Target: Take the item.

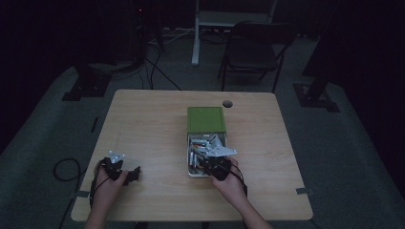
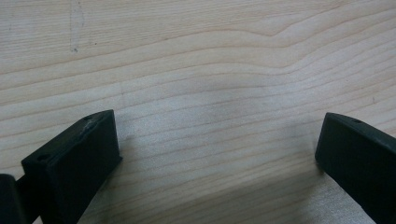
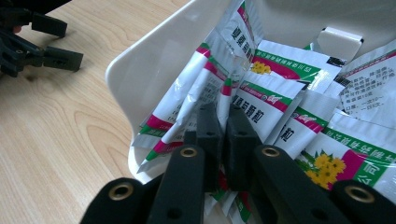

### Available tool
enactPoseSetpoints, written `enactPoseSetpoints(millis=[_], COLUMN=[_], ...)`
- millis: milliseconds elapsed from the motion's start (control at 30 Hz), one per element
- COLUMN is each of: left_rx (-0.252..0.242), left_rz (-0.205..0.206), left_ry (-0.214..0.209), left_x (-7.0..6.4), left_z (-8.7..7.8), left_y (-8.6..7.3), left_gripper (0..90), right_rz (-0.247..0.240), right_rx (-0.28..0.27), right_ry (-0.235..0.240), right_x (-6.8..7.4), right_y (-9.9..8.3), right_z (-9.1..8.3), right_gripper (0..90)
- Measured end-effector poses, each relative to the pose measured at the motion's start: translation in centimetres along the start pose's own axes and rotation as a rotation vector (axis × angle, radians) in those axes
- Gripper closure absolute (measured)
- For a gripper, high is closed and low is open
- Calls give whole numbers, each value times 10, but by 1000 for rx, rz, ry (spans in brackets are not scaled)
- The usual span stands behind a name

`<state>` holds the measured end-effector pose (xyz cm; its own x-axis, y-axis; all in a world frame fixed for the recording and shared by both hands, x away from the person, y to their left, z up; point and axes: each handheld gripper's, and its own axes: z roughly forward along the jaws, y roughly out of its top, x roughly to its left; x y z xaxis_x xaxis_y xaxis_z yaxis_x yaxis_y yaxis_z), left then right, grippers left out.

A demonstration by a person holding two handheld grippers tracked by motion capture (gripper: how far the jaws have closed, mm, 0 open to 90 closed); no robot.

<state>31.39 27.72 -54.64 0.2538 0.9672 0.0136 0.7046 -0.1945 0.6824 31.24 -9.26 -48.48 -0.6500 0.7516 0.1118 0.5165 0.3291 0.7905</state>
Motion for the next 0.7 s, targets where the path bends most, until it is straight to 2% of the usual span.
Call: enactPoseSetpoints(millis=[133,700], left_rx=[0,0], left_rz=[0,0], left_ry=[0,0], left_x=[0,0], left_z=[0,0], left_y=[0,0], left_gripper=[2,2], right_rz=[4,41], right_rx=[-2,-100], right_ry=[5,32], right_x=[0,-8], right_y=[2,19], right_z=[-4,-36], right_gripper=[880,886])
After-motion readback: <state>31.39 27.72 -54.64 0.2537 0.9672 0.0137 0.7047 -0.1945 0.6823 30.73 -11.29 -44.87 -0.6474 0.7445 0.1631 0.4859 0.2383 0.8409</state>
